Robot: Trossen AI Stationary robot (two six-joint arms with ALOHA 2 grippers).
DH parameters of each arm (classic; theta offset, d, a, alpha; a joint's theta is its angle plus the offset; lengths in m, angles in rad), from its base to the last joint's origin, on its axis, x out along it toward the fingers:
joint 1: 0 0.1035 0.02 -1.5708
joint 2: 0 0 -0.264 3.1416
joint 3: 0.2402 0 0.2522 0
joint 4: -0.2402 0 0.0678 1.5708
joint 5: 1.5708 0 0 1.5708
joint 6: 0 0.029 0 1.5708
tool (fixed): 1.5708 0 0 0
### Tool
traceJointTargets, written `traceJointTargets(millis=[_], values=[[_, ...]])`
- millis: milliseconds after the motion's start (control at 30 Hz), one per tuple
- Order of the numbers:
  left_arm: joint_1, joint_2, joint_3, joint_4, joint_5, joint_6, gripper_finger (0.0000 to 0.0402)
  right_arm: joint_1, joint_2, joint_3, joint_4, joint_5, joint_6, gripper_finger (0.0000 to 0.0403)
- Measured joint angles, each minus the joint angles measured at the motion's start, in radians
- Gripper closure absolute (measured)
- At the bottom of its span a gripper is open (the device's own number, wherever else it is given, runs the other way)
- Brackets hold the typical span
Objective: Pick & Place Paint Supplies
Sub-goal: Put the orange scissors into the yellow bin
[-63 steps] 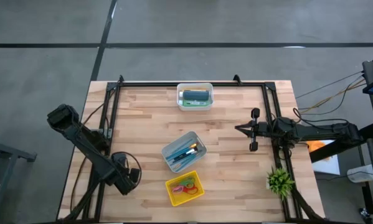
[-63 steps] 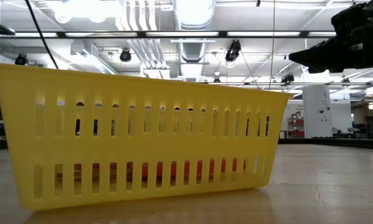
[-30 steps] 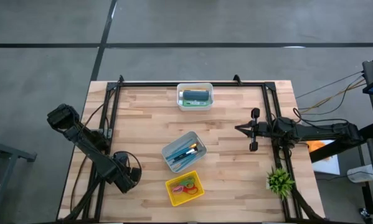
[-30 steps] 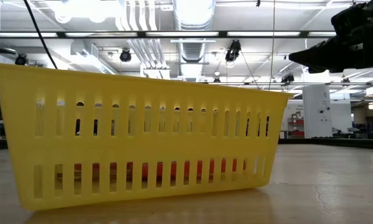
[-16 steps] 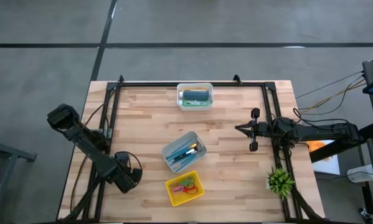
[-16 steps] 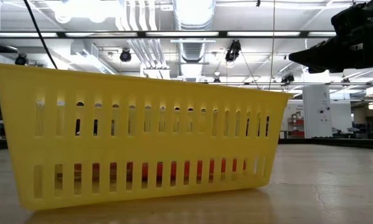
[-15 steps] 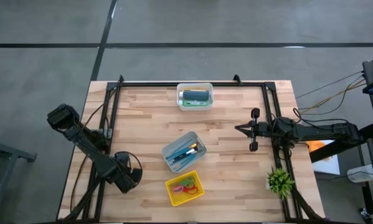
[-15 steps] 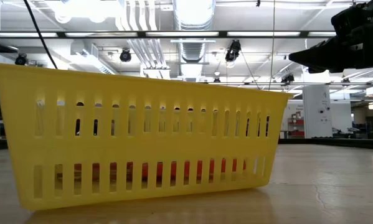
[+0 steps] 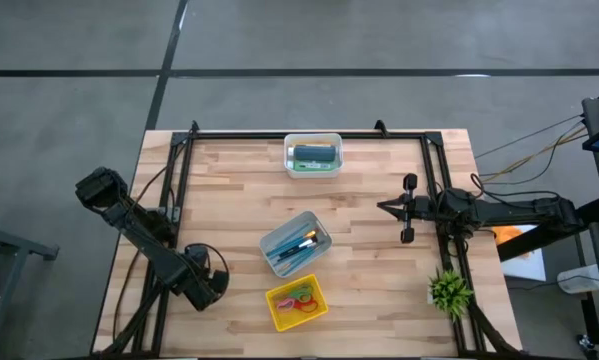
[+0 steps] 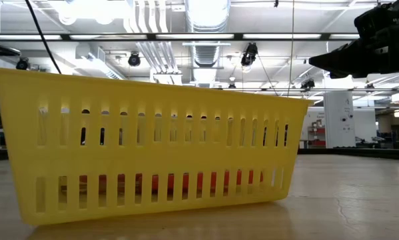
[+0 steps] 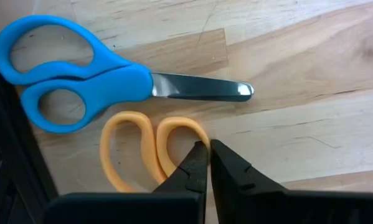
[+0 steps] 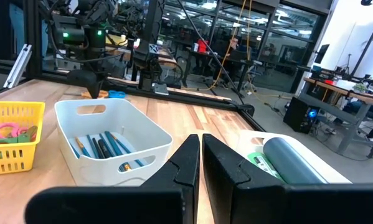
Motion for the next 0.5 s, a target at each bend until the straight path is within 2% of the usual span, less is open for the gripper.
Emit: traceJointTargets(millis=[133,333,500], values=[[0.000,-0.001,0.035,0.006,0.002,0.026,0.0392,0.000,0.000,0.000,0.000,0.000,0.000,0.0388],[0.000,-0.002,0.094,-0.072,-0.002,0.060,0.0392,0.000,0.000,0.000,0.000,0.000,0.000,0.0388],[0.000,-0.002,0.154,-0.120,-0.080,0.105,0.0392,0.000,0.000,0.000,0.000,0.000,0.000,0.0388]])
